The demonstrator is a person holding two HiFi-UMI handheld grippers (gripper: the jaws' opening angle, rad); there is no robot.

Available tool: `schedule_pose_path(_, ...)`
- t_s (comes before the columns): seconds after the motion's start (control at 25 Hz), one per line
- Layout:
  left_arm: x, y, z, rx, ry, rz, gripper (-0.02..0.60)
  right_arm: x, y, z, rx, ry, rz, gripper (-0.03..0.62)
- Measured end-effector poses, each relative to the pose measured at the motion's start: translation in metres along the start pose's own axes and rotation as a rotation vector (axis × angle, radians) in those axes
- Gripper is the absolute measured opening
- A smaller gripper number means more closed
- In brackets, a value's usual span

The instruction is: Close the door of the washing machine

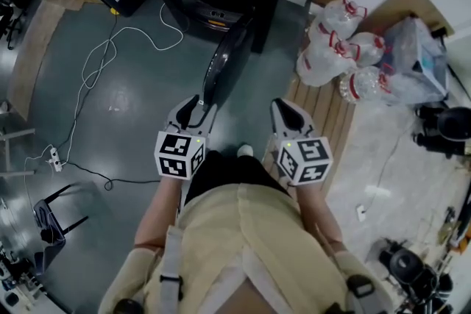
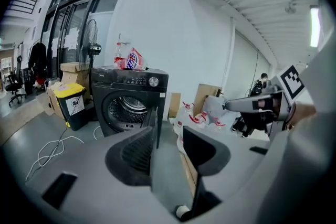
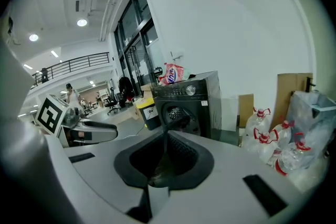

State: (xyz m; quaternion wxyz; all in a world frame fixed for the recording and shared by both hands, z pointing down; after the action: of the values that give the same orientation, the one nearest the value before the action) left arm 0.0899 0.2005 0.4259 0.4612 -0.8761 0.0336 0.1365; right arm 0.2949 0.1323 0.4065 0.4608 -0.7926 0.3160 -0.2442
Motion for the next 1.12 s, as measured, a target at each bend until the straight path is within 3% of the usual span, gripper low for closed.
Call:
schedule_pose_path(0.36, -0.018, -0.007, -0.059, -0.078, 0.041, -0.051, 0.164, 0.023, -0.001, -0.023, -0.044, -0.034, -0.02, 0.006)
schedule_pose_path(0.68, -0.045, -0.007, -0.114, -0.158, 0.039, -0.107, 0.164, 0.033, -0.002, -0.058, -0.111, -0.073, -0.063, 0.006)
schedule_pose_path(1.12, -0.063, -0.019, -0.161, -0.234, 0.013, -0.128, 0.164, 0.027, -0.001, -0.101, -0.176, -0.067, -0.078, 0.006)
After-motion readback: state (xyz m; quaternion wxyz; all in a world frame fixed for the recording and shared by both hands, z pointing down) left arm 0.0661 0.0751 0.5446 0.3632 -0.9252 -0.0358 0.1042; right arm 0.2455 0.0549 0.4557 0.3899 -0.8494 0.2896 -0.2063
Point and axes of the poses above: the fingertips, and each gripper's own axes: z backward along the fingers, x to its right, y out of its top, the point moved 5 cm from there along z, backward along the fingers, and after that the axes turned 8 degrees about z, right-handed, at the moved point
